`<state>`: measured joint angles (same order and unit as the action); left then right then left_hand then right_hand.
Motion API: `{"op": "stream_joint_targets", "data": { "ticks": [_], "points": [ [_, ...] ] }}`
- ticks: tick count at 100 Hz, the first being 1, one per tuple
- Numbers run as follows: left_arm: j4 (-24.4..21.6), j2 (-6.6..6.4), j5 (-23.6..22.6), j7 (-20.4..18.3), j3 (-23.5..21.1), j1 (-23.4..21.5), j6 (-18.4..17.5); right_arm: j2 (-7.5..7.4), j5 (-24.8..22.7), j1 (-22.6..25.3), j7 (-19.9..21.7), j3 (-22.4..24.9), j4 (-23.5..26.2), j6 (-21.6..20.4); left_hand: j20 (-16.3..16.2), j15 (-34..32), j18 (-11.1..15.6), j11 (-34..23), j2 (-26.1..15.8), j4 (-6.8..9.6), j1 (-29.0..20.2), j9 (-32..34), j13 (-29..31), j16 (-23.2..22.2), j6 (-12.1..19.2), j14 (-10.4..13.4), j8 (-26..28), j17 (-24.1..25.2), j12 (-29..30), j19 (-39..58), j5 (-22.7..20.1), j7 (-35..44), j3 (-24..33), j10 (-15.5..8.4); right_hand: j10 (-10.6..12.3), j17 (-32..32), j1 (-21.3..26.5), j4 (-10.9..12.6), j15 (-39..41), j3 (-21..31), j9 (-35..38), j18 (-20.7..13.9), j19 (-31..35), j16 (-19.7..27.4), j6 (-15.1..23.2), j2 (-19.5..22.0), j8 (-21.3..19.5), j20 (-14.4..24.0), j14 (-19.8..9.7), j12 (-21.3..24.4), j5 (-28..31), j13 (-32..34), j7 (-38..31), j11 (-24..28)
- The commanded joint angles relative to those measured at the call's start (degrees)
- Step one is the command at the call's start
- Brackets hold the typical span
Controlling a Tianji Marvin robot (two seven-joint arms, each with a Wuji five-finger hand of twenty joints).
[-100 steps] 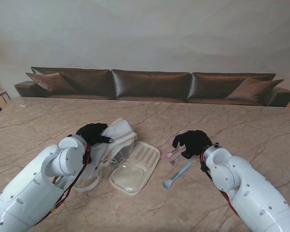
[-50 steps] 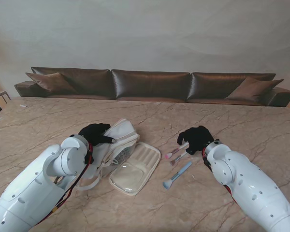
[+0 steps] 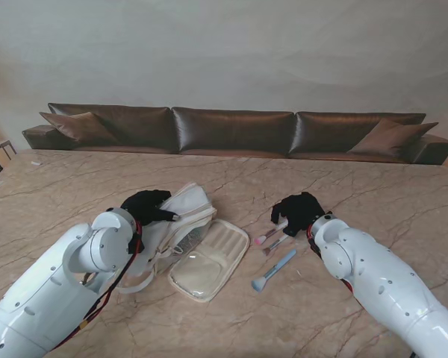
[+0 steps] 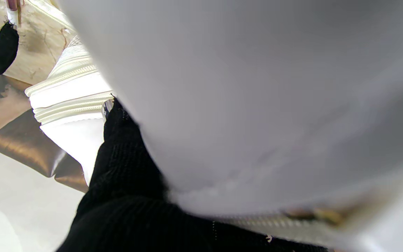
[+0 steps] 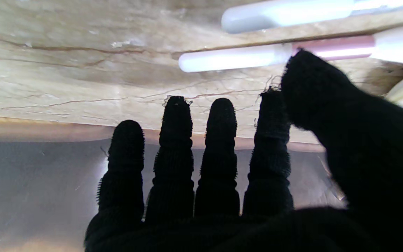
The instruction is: Pack the cosmetics bag
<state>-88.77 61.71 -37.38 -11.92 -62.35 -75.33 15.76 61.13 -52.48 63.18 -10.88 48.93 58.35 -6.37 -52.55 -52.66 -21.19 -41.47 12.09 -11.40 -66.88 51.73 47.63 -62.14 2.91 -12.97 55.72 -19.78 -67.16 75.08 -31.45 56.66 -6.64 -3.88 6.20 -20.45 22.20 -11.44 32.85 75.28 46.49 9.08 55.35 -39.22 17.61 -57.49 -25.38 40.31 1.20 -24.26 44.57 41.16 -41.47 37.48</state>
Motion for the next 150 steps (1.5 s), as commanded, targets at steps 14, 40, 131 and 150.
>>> {"op": "stream_joint_targets", "data": {
  "ticks": [14,40,131,150],
  "points": [
    [-0.48,0.22,0.63,-0.17,0.55,0.13,-0.25,0.71,0.87,-0.98,-0.51,-0.95,-1.13,0.14,-1.07,0.15,0.51,-1.36,-6.21,3.25,-7.08,0.42,-0.32,-1.06,11.37,1.13,3.05,0.68,-1.69,0.11,-0.18,5.00,2.31,-2.22,0.81,0.71,-1.46,-0.50,1.09,0.35,-2.34,0.04,-0.04,-0.79,1.63,-1.25,0.38,0.79,-1.82,-0.67,-0.92,-1.43,0.07,1.90],
    [-0.54,0.37,0.86,0.47,0.87,-0.02,-0.30,1.04,1.57,-1.80,-1.03,-2.33,-2.20,0.79,-1.21,0.17,0.56,-1.42,-6.28,3.17,-7.08,0.42,-0.27,-1.11,11.26,1.14,3.03,0.60,-1.74,0.14,-0.05,5.06,2.24,-2.27,0.67,0.65,-1.09,-0.38,1.72,0.00,-1.90,0.21,0.23,-0.98,1.89,-0.63,0.51,0.78,-1.70,-0.79,-0.48,-1.19,-0.28,2.14],
    [-1.25,0.23,1.12,-0.17,0.08,-0.93,0.37,3.70,6.88,-7.83,-6.87,-11.88,-12.59,0.55,-1.42,0.30,0.75,-1.57,-6.39,3.02,-7.08,0.23,-0.52,-1.20,11.15,1.36,2.72,0.85,-1.90,-0.07,0.16,5.18,1.92,-2.63,0.91,0.77,0.53,-5.78,3.52,-1.03,-1.42,0.58,1.30,-1.47,6.65,-1.54,4.54,0.45,-1.71,-1.10,3.51,-1.45,-3.76,3.40],
    [-1.32,0.18,1.11,-0.34,-0.20,-1.13,0.38,3.64,6.70,-7.99,-6.91,-12.51,-12.83,0.74,-1.43,0.34,0.78,-1.58,-6.41,2.99,-7.08,0.20,-0.57,-1.19,11.02,1.36,2.59,0.90,-1.93,-0.12,0.19,5.21,1.93,-2.66,1.19,0.47,2.99,-11.60,4.12,-2.58,0.11,0.66,1.81,-1.60,9.39,-2.91,12.61,0.36,-1.66,-1.11,6.13,-0.51,-12.07,3.79]
  ]
}}
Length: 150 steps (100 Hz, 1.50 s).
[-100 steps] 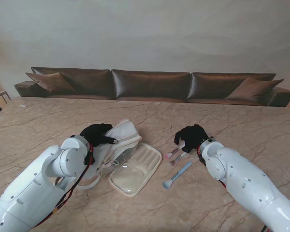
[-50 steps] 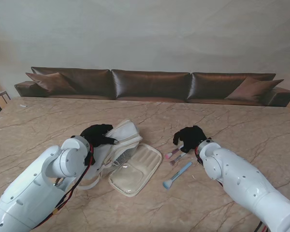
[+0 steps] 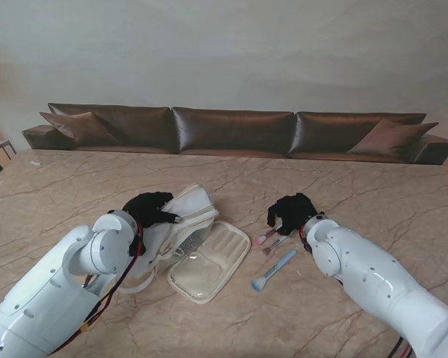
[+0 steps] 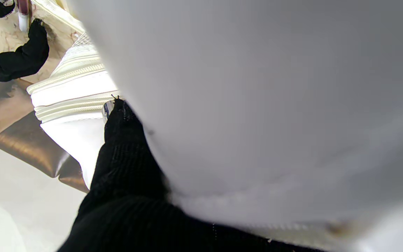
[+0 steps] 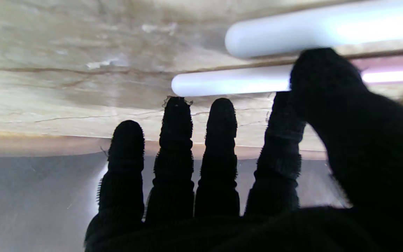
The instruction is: Pack the cosmetics bag
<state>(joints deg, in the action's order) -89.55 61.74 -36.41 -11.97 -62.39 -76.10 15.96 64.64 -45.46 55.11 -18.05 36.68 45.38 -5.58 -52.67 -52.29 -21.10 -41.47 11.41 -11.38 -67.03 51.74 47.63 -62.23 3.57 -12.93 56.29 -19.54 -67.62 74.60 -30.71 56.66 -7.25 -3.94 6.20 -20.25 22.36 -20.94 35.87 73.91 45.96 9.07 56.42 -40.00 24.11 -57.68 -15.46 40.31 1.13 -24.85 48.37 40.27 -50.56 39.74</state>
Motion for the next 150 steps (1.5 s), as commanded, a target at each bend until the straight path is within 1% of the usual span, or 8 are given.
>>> {"op": "stream_joint_targets", "data": {
  "ticks": [1,17,61,66,91,102,121,150],
  "points": [
    [-0.55,0.15,0.16,-0.31,-0.18,-0.36,0.19,0.13,-0.32,0.08,0.28,-0.28,0.13,-0.02,-1.31,-0.03,0.70,-1.59,-5.76,2.99,-6.94,0.19,-0.58,-1.11,10.36,1.32,2.02,0.67,-1.48,0.35,-0.54,5.21,2.56,-2.57,1.22,0.26,2.85,-2.13,1.13,-1.20,0.71,0.68,0.75,-0.82,2.89,-2.74,2.79,0.36,-1.57,-0.52,2.39,0.45,-3.08,1.55],
    [-0.54,0.19,0.44,-0.22,-0.29,-0.46,0.26,-0.10,-0.50,0.05,0.87,-0.75,0.04,0.04,-1.36,-0.01,0.62,-1.68,-5.80,2.92,-6.94,0.15,-0.67,-1.12,10.36,1.34,2.00,0.73,-1.60,0.37,-0.51,5.28,2.43,-2.62,1.43,0.19,4.00,-2.76,1.14,-1.76,2.04,0.78,0.98,-0.74,3.18,-2.74,6.85,0.34,-1.67,-0.14,3.72,0.93,-6.81,1.15],
    [-0.69,0.24,0.29,0.12,-0.51,-0.68,0.41,0.02,-0.17,-0.34,0.90,-1.66,-0.78,0.13,-1.44,-0.04,0.71,-1.94,-5.93,2.85,-6.94,-0.06,-0.93,-1.24,10.28,1.31,1.93,0.94,-1.95,0.32,-0.30,5.42,2.33,-2.72,2.05,-1.24,5.30,-1.40,1.94,-1.32,3.90,0.04,3.00,-1.05,0.22,1.23,9.81,0.94,-1.82,-0.07,10.55,2.05,-11.45,1.85],
    [-0.73,0.21,0.19,0.02,-0.53,-0.68,0.42,-0.08,-0.32,-0.40,1.13,-1.94,-0.72,0.26,-1.45,-0.03,0.72,-1.98,-5.88,2.82,-6.94,-0.09,-0.95,-1.24,10.28,1.32,1.96,0.96,-2.00,0.30,-0.26,5.45,2.28,-2.79,1.88,-1.15,4.98,-0.99,2.12,-1.59,3.60,-0.18,3.46,-1.12,0.57,3.22,8.37,1.06,-1.85,-0.13,9.84,1.76,-11.76,2.07],
    [-0.74,0.22,0.32,-0.02,-0.42,-0.69,0.54,-0.90,-1.83,-1.12,2.24,-3.86,-0.57,-0.23,-1.44,0.06,0.83,-2.09,-6.02,2.77,-6.94,-0.21,-1.17,-1.23,10.30,1.39,2.03,1.10,-2.18,0.21,-0.18,5.55,2.27,-2.90,2.08,-0.22,3.34,1.15,2.91,-0.36,1.06,-1.31,4.18,-1.31,0.02,11.95,-10.15,1.18,-2.31,-4.28,5.75,-0.84,-7.80,4.52],
    [-0.81,0.24,0.29,0.04,-0.38,-0.74,0.55,-1.14,-2.36,-1.41,2.37,-4.71,-0.67,-0.29,-1.42,0.12,0.74,-2.09,-5.94,2.78,-6.94,-0.16,-1.20,-1.22,10.30,1.26,2.04,1.22,-2.22,0.11,-0.25,5.55,2.35,-2.89,2.06,-0.05,1.00,3.86,4.76,3.20,-0.83,-2.03,5.55,-2.40,0.76,13.57,-23.00,2.33,-2.41,-7.78,3.12,-2.57,-5.96,6.83],
    [-0.76,0.25,0.25,0.14,-0.23,-0.67,0.59,-1.05,-2.36,-1.12,1.69,-4.49,-0.79,-0.20,-1.47,0.16,0.67,-2.08,-6.03,2.69,-6.94,-0.19,-1.23,-1.23,10.30,1.26,2.08,1.21,-2.38,0.14,-0.16,5.52,2.24,-2.93,2.37,0.56,0.18,3.80,6.29,4.29,-2.07,-2.59,6.61,-3.26,1.01,14.33,-26.55,3.18,-2.61,-9.79,1.34,-4.05,-6.12,8.62],
    [-0.73,0.17,0.08,-0.15,-0.23,-0.76,0.62,-1.92,-5.06,2.62,1.66,2.16,4.54,0.44,-1.48,0.33,0.69,-2.03,-6.11,2.73,-6.94,-0.30,-1.47,-1.20,10.28,1.21,2.16,1.48,-2.51,-0.03,-0.01,5.56,2.35,-2.98,2.38,1.53,0.74,3.05,6.71,2.15,-2.73,-2.93,6.25,-3.37,0.40,17.69,-27.76,3.31,-2.86,-10.18,-0.36,-4.84,-5.95,8.99]
  ]
}}
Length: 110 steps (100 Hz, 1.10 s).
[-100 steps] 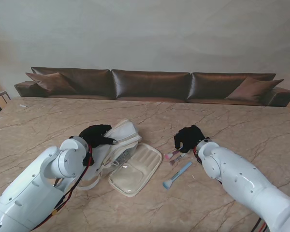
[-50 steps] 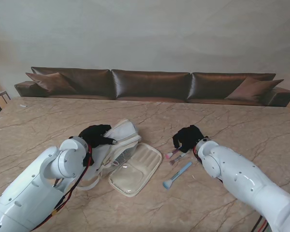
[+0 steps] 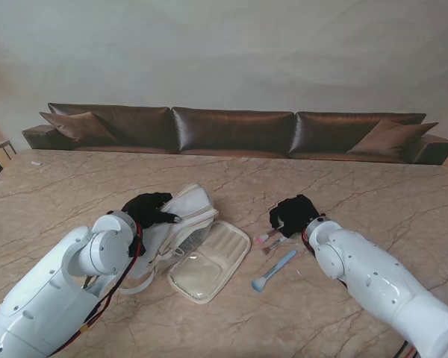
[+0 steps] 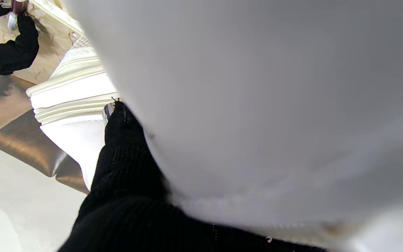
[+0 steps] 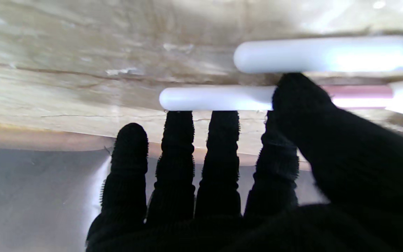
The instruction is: Pack the cosmetics bag
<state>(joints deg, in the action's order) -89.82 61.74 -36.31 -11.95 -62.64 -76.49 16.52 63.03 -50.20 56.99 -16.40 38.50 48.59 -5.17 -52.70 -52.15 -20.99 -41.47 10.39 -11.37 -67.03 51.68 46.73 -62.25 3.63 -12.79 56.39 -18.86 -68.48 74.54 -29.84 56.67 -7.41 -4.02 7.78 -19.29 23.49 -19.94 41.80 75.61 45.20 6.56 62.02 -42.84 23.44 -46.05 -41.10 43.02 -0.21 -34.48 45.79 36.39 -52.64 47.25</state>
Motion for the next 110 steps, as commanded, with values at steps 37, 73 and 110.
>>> {"op": "stream_joint_targets", "data": {
  "ticks": [37,73,110],
  "points": [
    [-0.73,0.01,-0.46,-0.81,-0.03,-0.21,-0.10,-0.19,-1.61,5.38,1.10,7.77,10.49,-0.88,-1.40,0.34,0.73,-1.96,-5.21,2.72,-6.94,-0.37,-0.64,-1.13,10.31,1.12,2.13,0.87,-1.69,-0.13,-0.85,5.61,2.42,-2.98,1.15,1.31,-0.67,1.91,-0.12,-0.23,-0.48,-0.55,-0.53,0.02,1.06,6.47,-1.17,0.35,-1.67,-0.34,2.73,-1.03,-3.06,1.11],
    [-0.68,-0.16,-0.67,-1.59,-0.09,0.25,-0.59,1.69,4.46,7.18,2.24,7.62,15.16,-5.03,-1.27,0.64,0.77,-1.87,-5.34,2.75,-6.94,-0.49,-0.88,-1.00,10.46,1.21,2.11,1.06,-1.73,-0.39,-0.75,5.58,2.35,-3.09,1.34,2.63,-1.16,1.99,-1.96,0.20,1.88,-1.05,-2.89,0.42,0.78,5.87,-0.31,0.31,-1.68,-1.37,3.86,-3.55,-2.48,-0.20],
    [0.24,-0.36,-0.41,-2.69,0.53,1.21,-1.35,3.92,13.26,8.13,3.78,4.48,16.22,-10.85,-1.13,0.95,0.86,-1.84,-5.39,2.70,-6.94,-0.49,-0.89,-0.78,10.58,1.29,2.17,1.08,-1.78,-0.57,-0.67,5.62,2.23,-3.26,0.69,6.36,-0.96,1.90,-2.71,0.46,3.35,-2.25,-5.39,0.28,-0.44,5.54,0.64,0.78,-2.10,-2.24,4.60,-8.14,-2.31,-1.36]
  ]
}}
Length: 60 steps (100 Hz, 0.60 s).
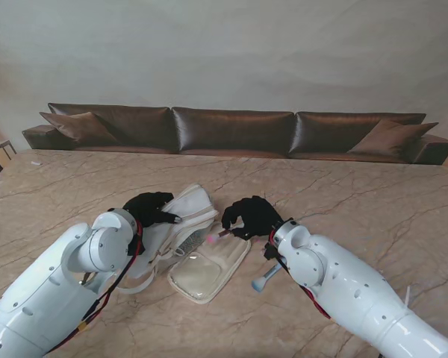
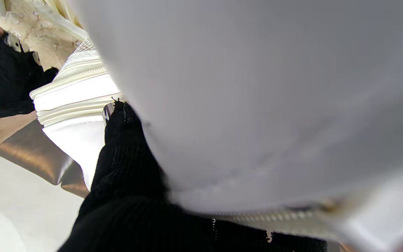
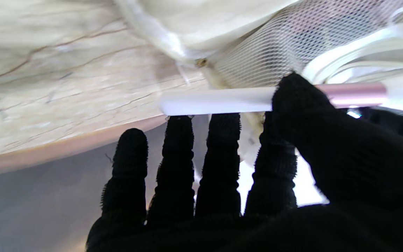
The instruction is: Pack the cosmetics bag
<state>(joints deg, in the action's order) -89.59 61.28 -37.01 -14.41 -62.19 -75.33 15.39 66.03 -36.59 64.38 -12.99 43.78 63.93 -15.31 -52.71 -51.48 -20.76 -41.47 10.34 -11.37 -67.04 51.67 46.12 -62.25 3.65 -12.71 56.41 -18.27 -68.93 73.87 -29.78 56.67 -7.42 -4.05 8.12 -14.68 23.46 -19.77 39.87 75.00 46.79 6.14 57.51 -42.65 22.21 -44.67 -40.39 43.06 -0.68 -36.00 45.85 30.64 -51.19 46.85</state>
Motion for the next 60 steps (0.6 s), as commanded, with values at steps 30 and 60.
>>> {"op": "stream_joint_targets", "data": {
  "ticks": [30,60],
  "points": [
    [0.11,0.17,0.41,-0.01,0.40,0.10,-0.07,2.15,4.00,0.98,0.98,-3.41,-0.34,-4.47,-1.06,0.32,0.67,-1.83,-5.41,2.72,-6.93,-0.54,-0.41,-0.77,10.62,1.19,2.18,0.46,-1.34,0.17,-0.66,5.62,2.25,-3.24,-0.08,9.39,-0.69,1.65,-0.66,1.27,-0.68,-3.61,-4.51,0.36,-0.29,3.68,1.42,0.94,-1.89,0.00,5.42,-9.72,-3.80,-3.53],
    [-0.01,0.08,0.22,-0.32,0.25,-0.07,-0.08,3.38,8.53,0.96,2.09,-6.03,-3.11,-7.66,-0.95,0.36,0.68,-1.83,-5.35,2.72,-6.93,-0.57,-0.42,-0.73,10.57,1.20,2.18,0.52,-1.31,0.13,-0.65,5.66,2.24,-3.25,-0.23,13.00,-0.51,1.54,0.01,1.62,-1.50,-3.78,-5.97,0.77,-0.96,3.22,2.48,1.08,-1.70,-0.07,5.96,-11.25,-4.12,-2.96]
  ]
}}
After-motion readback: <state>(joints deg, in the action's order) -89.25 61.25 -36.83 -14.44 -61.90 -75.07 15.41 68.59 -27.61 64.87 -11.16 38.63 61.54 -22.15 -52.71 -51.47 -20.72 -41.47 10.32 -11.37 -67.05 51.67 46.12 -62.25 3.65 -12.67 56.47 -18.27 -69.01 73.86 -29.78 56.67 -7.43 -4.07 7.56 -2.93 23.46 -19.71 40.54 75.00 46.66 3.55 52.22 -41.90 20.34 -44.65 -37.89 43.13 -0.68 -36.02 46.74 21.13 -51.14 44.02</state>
